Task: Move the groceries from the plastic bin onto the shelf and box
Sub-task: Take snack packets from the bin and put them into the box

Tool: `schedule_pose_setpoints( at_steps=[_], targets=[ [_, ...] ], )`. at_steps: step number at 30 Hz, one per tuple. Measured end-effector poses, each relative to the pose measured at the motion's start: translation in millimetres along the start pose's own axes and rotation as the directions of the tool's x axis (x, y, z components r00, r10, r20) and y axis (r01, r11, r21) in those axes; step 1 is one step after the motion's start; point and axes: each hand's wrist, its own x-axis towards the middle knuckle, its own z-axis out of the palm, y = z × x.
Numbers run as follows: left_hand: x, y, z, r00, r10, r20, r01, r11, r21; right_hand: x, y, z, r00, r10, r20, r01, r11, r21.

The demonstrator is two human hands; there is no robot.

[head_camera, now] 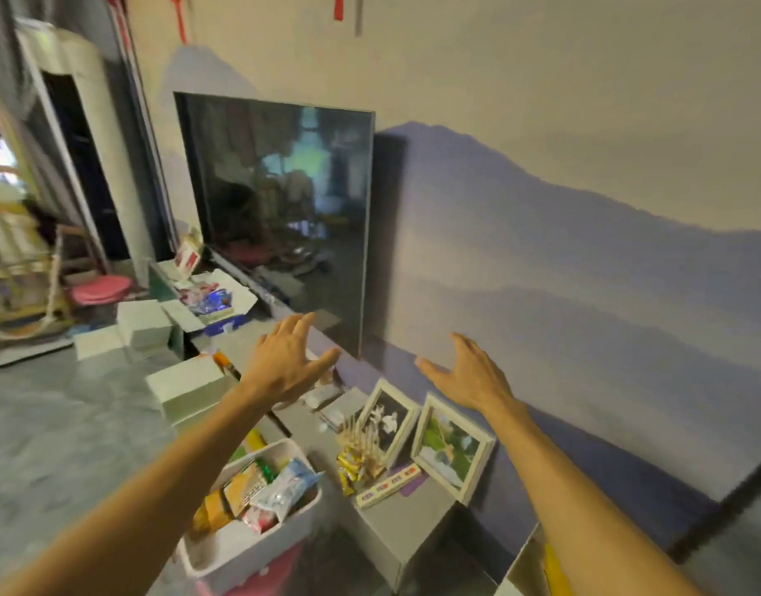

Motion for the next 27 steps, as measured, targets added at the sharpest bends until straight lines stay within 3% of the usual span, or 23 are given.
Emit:
schedule_pose_setpoints(
  at_steps=[8,14,20,27],
  targets=[
    [-25,-172,-14,0.957,-0.291,-0.009,0.291,0.956,0.047,82,-138,124,0.956,-0.230,0.180,0.235,0.972,-0.003],
    [-23,-274,45,0.889,-0.439,0.131,0.445,0.896,-0.014,145,-176,248,0.868,-0.258,0.424,0.304,0.952,-0.044],
    [-44,-334,168,0.745,-0.563,0.356,0.606,0.796,-0.009,184,-162,367,0.686,-0.236,0.688,0.449,0.882,-0.145],
    [-44,-384,341,0.606,-0.617,0.502,0.698,0.715,0.037,241,-86,526,0.365,-0.231,0.902,0.646,0.761,-0.067]
  ],
)
